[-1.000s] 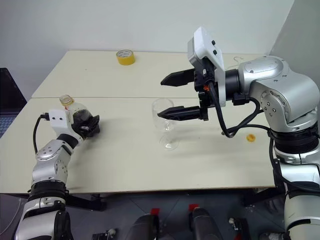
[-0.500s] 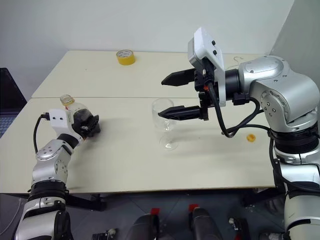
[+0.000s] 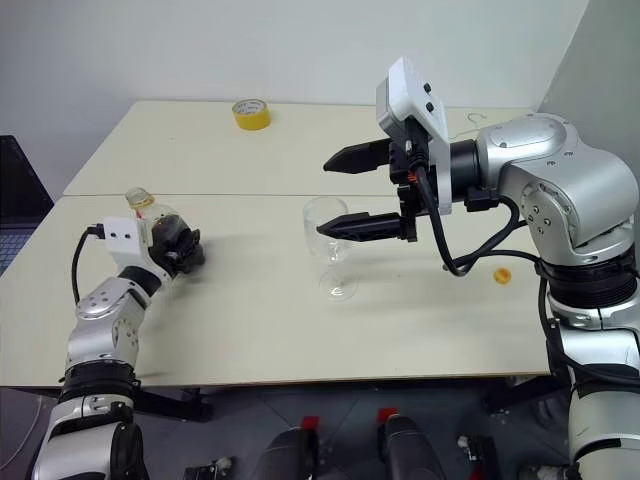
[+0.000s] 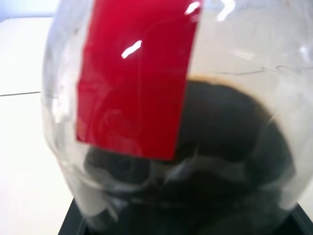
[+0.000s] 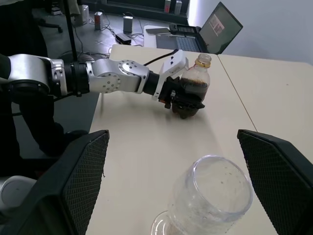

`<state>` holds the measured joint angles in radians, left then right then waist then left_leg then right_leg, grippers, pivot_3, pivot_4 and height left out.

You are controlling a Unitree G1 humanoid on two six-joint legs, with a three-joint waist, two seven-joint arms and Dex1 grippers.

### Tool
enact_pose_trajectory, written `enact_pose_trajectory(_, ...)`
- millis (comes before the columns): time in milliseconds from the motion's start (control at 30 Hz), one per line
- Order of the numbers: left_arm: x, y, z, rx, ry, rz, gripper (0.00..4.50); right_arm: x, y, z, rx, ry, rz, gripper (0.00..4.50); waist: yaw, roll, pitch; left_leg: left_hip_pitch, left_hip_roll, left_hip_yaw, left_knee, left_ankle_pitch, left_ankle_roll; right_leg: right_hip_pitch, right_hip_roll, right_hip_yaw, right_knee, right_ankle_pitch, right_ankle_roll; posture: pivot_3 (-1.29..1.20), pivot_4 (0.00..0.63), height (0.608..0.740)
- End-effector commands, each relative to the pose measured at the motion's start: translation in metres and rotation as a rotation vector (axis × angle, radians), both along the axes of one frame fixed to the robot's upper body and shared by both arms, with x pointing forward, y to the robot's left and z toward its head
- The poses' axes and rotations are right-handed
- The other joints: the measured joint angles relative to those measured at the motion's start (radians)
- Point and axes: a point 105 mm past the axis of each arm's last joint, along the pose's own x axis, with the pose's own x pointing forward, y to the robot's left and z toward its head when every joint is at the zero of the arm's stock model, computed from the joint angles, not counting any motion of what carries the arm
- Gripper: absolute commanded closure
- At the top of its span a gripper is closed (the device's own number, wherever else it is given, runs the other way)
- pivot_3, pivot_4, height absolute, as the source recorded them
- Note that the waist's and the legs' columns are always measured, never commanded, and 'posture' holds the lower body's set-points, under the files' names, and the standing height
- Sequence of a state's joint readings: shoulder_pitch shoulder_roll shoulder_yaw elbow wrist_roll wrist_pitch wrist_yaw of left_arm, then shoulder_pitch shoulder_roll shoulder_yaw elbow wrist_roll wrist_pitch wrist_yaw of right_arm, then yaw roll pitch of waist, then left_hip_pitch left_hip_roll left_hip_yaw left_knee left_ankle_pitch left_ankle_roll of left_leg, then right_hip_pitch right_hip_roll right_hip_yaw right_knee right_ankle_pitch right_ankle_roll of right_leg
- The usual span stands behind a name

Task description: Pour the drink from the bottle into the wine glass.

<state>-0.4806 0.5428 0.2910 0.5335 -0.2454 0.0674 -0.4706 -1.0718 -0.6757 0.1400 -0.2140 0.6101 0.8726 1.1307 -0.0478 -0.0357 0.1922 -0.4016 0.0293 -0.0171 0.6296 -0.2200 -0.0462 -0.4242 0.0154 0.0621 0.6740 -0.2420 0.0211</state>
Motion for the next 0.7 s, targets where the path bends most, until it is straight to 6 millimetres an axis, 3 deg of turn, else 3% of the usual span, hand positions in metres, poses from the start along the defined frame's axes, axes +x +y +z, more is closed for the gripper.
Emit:
enact_pose_trajectory(33,0.002,0.000,0.041,0.177,-0.076,-0.028,2.18,-0.001,-0.006,0.011,0.029,-0.068,-0.029,0.00,0.000,0.000,0.000,0.000,0.000,0.000,0.000,0.000,0.000,0.000,0.000,0.000,0.000,0.000,0.000,0.00,0.150,0.740)
enact_pose_trajectory(133,0.005,-0.006,0.060,0.308,-0.092,-0.057,2.18,0.004,-0.014,0.013,0.047,-0.080,-0.078,0.00,0.000,0.000,0.000,0.000,0.000,0.000,0.000,0.000,0.000,0.000,0.000,0.000,0.000,0.000,0.000,0.00,0.150,0.740)
enact_pose_trajectory(200,0.010,-0.018,0.085,0.340,-0.146,-0.090,2.18,0.010,-0.027,0.015,0.066,-0.088,-0.137,0.00,0.007,-0.001,0.001,-0.001,0.000,-0.001,0.000,0.000,0.000,0.000,0.000,0.000,0.000,0.000,0.000,0.00,0.150,0.740)
enact_pose_trajectory(367,0.019,-0.046,0.119,0.401,-0.220,-0.183,2.18,0.016,-0.050,0.011,0.074,-0.096,-0.260,0.00,0.021,-0.002,0.001,-0.003,-0.001,-0.001,0.000,0.000,0.000,-0.001,0.000,-0.002,-0.002,0.000,0.000,0.00,0.150,0.740)
enact_pose_trajectory(533,0.025,-0.078,0.137,0.491,-0.270,-0.294,2.18,0.018,-0.067,0.007,0.085,-0.097,-0.363,0.00,0.016,-0.002,0.001,-0.004,-0.001,-0.001,0.000,0.000,0.000,-0.001,0.000,-0.001,-0.002,0.000,0.000,0.00,0.150,0.740)
enact_pose_trajectory(700,0.034,-0.108,0.137,0.589,-0.283,-0.400,2.18,0.010,-0.072,-0.005,0.102,-0.062,-0.411,0.00,0.015,-0.002,0.002,-0.005,-0.001,-0.001,0.000,0.000,0.000,-0.002,0.000,-0.001,-0.002,0.000,0.000,0.00,0.150,0.740)
